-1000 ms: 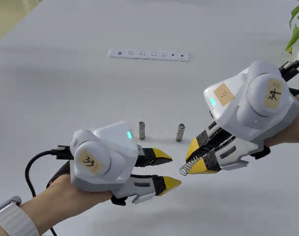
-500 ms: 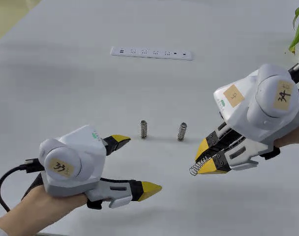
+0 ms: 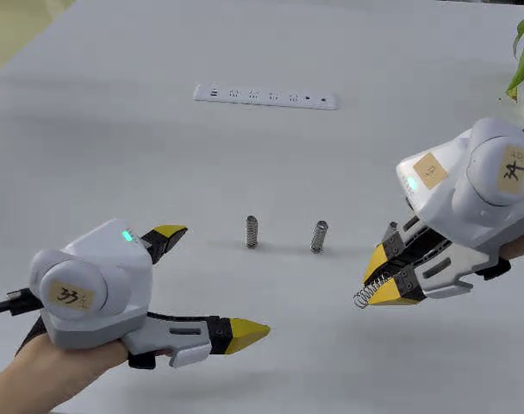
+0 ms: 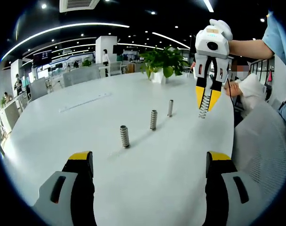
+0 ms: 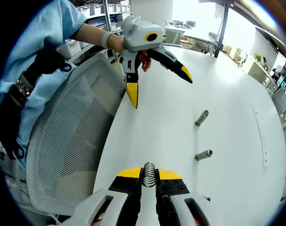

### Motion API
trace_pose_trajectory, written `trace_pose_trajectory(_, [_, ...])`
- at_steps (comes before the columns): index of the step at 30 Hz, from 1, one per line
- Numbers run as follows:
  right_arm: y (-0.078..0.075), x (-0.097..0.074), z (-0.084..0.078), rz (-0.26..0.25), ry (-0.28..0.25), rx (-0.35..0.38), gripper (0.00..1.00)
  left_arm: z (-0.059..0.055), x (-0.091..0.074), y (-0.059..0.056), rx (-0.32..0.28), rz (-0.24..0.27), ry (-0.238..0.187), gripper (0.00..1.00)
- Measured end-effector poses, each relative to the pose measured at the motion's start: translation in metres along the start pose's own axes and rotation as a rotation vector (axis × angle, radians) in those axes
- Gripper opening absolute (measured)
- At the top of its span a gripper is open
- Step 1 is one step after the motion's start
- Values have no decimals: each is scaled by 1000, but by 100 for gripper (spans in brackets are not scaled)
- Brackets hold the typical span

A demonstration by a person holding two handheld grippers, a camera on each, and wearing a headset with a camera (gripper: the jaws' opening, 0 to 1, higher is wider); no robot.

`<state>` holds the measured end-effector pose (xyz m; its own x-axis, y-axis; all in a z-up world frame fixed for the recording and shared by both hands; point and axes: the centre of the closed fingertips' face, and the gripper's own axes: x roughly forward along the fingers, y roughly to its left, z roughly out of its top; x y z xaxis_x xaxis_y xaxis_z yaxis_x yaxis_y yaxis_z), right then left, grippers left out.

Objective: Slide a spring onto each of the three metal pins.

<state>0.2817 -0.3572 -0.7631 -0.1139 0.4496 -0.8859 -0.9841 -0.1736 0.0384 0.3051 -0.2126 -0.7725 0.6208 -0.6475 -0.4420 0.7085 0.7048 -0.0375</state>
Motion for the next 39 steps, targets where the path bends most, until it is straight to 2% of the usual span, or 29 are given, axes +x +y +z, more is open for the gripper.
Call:
trace_pose_trajectory(3, [-7,-5,-7,-6,22,6,7,0,-2,1,-14,5,-5,99])
trace_pose_trajectory(8, [-20,-13,-21,-15,72,-5,7,-5,-3,0,-20,-3,16,99])
trace_pose_trajectory(13, [-31,-23,-26,-30,104,-10,7,-8,-2,-3,-21,-9,26,99])
trace_pose_trajectory(14, [-36,-24,-28,-30,113,-16,7,-8,-2,-3,-24,-9,28,99])
trace_pose_trajectory(15, [-46,-26,-33,-31,130,-16,7,-9,-1,-3,-29,-13,31,99])
trace_pose_trajectory(20, [-67,-30,-42,-37,162,-10,7,-11,1,-3,-33,-12,35,99])
trace_pose_trajectory(28, [-82,-31,-65,-56,268,-24,7,-15,1,-1,-42,-9,43,97])
trace_pose_trajectory(35, [-94,-32,-64,-62,296,-47,7,-18,2,-1,-57,-2,41,97])
trace_pose_trajectory(39, [-95,-29,-63,-61,298,-48,7,-19,2,-1,-60,-3,40,98])
